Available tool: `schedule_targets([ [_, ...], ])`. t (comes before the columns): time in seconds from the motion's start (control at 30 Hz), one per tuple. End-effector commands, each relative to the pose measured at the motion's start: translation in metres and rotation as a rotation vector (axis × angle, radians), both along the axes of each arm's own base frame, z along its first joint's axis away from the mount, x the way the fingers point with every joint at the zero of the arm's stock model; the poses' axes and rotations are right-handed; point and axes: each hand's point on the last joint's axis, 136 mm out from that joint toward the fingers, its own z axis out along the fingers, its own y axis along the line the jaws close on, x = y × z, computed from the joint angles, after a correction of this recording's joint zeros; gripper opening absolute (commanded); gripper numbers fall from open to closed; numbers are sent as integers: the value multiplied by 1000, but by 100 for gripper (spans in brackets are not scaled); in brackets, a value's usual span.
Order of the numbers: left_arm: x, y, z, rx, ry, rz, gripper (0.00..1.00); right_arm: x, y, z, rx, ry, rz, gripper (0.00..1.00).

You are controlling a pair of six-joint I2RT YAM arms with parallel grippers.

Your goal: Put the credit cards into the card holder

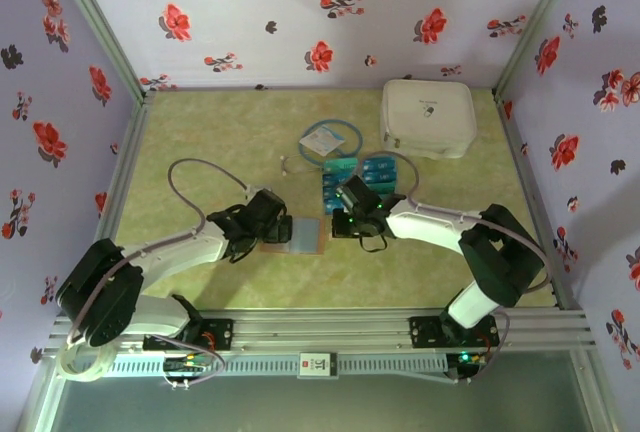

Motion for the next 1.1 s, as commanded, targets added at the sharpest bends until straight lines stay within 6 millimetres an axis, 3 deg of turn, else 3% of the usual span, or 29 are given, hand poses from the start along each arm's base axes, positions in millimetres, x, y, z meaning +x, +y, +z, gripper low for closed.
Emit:
schedule_targets([
  [0.0, 0, 10, -5, 33, 10, 39, 100, 2, -9, 0, -12, -25, 9, 1],
  [0.57, -3, 7, -10, 2, 12, 37, 100, -2, -35, 6, -61, -28, 77, 0],
  [0.6, -3, 6, -10, 0, 13, 35, 100, -2, -35, 6, -59, -25, 77, 3],
  [0.7, -2, 5, -9, -6, 9, 32, 100, -1, -34, 14, -49, -29, 79, 26],
  [0.83, -1, 3, -7, -7, 5, 26, 100, 12, -33, 46, -24, -90, 75, 48],
  [0.9, 1, 3, -5, -11, 0, 25, 100, 23, -40, 65, -39, -135, 48, 55],
  [1.07, 3, 2, -3, -22, -10, 33, 100, 47, -45, 89, -36, -171, 27, 56],
])
